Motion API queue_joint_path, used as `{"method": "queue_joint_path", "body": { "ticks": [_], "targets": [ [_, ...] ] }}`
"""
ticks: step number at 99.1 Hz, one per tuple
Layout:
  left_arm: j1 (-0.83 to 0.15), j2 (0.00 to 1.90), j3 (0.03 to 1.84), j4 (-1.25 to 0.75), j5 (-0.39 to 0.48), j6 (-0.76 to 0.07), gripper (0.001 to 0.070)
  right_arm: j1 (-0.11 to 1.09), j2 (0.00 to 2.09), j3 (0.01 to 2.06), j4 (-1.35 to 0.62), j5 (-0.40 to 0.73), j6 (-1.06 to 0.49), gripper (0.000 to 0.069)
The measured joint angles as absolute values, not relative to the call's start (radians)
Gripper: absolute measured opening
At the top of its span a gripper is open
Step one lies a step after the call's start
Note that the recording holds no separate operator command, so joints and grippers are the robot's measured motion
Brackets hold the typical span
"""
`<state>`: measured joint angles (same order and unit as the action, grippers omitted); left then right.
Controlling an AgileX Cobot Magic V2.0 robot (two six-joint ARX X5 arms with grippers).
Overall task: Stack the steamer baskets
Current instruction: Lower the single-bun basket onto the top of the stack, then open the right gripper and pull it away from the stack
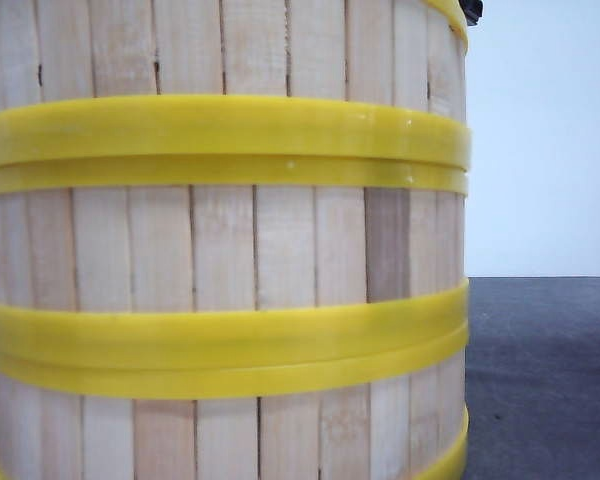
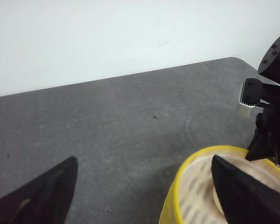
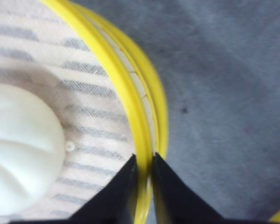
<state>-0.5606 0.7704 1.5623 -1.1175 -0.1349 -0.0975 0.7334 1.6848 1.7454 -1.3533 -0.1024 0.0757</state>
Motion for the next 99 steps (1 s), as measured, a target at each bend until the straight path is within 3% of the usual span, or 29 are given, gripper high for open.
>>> {"method": "queue_joint_path", "body": {
  "ticks": [16,34,80,99],
  "targets": [
    [-0.561,0.77,1.562,-1.114,-0.135,-0.097,0.0545,0.729,1.685,1.745,-1.353,-0.107,0.066,0.0028],
    [-0.561,0.77,1.562,-1.111,-0.135,-0.097,0.0545,0.705,1.685,1.745,-1.354,-0.033,0.059,0.0028],
    [-0.561,0.77,1.562,-1.111,-0.135,-0.097,0.0545,0.675,1.689,1.745,-1.354,-0.152,0.05,0.0027],
    [-0.561,0.77,1.562,-1.111,-0.135,-0.097,0.0545,0.675,1.691,1.745,-1.354,-0.144,0.048,0.0027]
  ]
}}
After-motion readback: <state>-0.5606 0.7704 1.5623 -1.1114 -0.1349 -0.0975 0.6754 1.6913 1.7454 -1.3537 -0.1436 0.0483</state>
